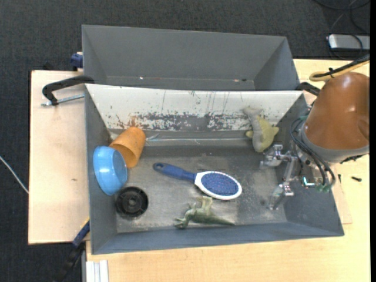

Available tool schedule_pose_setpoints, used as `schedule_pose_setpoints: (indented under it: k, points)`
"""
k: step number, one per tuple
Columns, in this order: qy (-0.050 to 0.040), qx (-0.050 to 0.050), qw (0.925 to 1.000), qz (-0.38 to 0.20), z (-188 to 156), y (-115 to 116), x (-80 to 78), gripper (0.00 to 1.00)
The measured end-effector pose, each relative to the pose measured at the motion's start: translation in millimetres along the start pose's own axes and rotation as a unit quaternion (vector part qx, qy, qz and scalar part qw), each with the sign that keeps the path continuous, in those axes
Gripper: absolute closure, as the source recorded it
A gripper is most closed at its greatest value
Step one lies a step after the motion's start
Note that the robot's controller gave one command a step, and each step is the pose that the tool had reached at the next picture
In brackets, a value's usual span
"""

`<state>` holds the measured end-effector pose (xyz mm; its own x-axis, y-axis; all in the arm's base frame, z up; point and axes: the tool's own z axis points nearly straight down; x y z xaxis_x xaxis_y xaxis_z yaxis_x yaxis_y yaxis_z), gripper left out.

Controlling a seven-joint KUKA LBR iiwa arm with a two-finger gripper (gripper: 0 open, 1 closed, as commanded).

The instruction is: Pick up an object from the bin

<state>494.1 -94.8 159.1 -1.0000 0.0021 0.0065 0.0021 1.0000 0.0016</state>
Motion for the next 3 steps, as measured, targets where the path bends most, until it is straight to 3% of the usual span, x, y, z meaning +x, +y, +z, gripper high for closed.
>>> schedule_pose_setpoints:
  k: [1,2,3]
  points:
    - [-0.0017,-0.001,0.9952,-0.097,74,98,-30.7,0.0]
    - [-0.0036,0.001,0.9955,-0.094,72,94,-31.5,1.0]
    - [-0.0096,0.001,0.9921,-0.125,-74,112,-30.8,1.0]
